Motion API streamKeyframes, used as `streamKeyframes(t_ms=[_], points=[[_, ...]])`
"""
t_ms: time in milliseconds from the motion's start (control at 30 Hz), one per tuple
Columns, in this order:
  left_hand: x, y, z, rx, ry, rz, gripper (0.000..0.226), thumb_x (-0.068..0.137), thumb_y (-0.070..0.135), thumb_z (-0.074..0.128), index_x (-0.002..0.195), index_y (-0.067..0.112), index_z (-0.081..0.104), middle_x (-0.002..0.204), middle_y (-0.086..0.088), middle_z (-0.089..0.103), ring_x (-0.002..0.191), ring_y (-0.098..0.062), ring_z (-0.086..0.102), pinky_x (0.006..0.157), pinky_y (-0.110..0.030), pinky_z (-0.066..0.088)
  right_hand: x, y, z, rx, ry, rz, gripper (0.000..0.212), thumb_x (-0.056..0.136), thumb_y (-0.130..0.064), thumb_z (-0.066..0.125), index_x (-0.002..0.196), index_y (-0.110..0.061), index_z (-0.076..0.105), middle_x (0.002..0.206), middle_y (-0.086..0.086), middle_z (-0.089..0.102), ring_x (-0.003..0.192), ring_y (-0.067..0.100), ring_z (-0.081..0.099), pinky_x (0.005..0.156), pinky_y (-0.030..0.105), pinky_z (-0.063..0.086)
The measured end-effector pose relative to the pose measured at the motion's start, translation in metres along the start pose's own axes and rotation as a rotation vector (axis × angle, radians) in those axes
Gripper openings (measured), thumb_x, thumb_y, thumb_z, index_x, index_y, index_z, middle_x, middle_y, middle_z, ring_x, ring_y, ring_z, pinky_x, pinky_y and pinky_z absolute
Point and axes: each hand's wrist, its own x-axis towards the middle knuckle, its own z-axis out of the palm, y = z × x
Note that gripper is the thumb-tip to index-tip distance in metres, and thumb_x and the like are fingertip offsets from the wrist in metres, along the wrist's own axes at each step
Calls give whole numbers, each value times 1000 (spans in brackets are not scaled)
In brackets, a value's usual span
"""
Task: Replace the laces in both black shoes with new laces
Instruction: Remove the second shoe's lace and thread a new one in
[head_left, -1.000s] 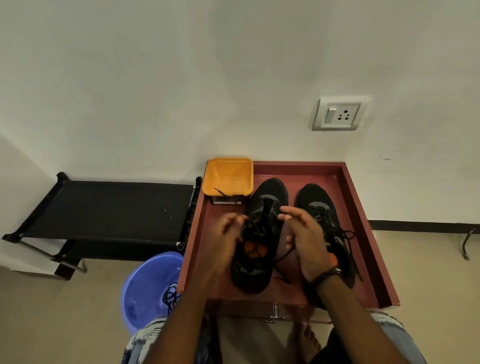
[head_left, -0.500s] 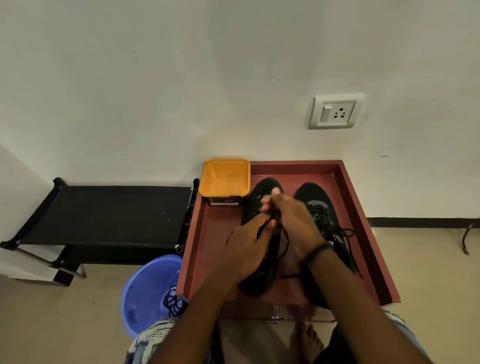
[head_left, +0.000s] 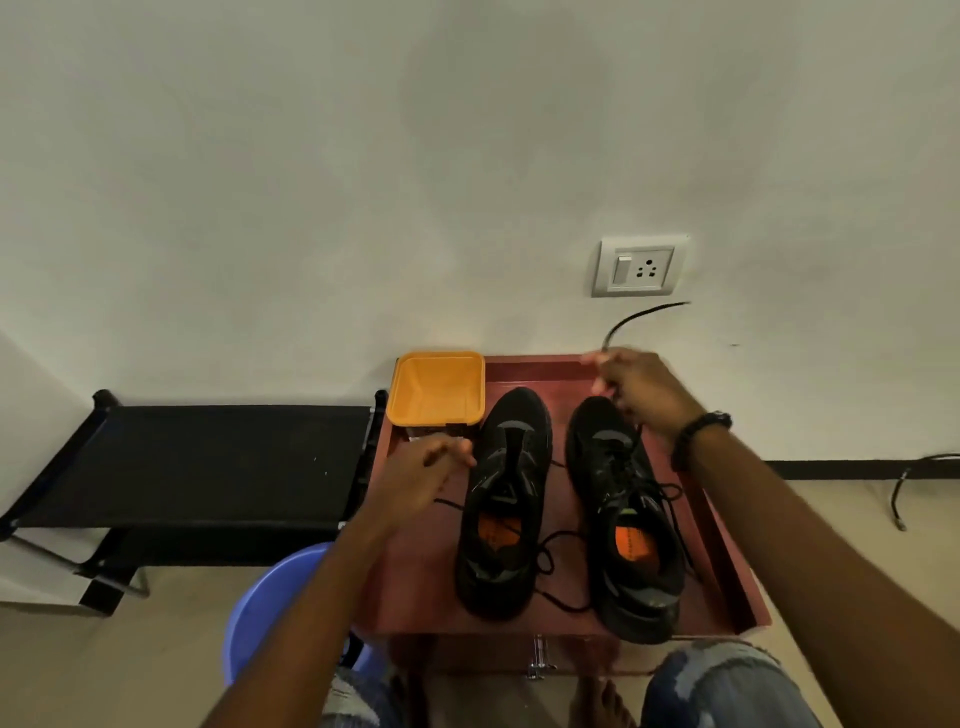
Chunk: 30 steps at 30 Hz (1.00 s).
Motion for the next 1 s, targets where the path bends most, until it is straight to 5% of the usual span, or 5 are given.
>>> streamKeyframes(t_ms=[167,333,533,733,1000], points=[[18,22,28,248,-92,48,18,102,36,50,88,30,60,80,10,61,71,-5,57,63,-22,40,-17,15,59,-94,-208,-55,28,106,-26,42,108,-15,68,82,-3,69,65,7,57,60,18,44],[24,37,-4,-76,2,47,26,103,33,50,96,19,71,68,21,63,62,5,57,59,-10,39,-19,20,57,88,-180,-84,20,104,-26,48,113,-19,64,88,-1,70,65,7,57,51,16,41],[26,42,-1,147,-221,107,39,103,46,40,84,23,64,74,7,60,67,-5,52,65,-22,39,-22,22,80,-81,-431,-347,27,93,-29,67,118,-19,61,106,0,67,95,13,66,82,32,55],[20,36,-31,246,-187,112,43,96,55,47,92,23,75,84,5,71,80,-15,62,72,-27,40,-19,12,58,-425,-276,-446,28,97,-43,57,71,-32,62,65,-6,58,56,7,50,55,18,35],[-3,17,-78,152,-20,-22,37,97,50,46,88,29,75,95,18,69,92,8,58,80,-20,39,29,36,11,-683,139,-114,50,87,-59,58,120,-21,62,119,10,60,114,31,57,87,36,49]])
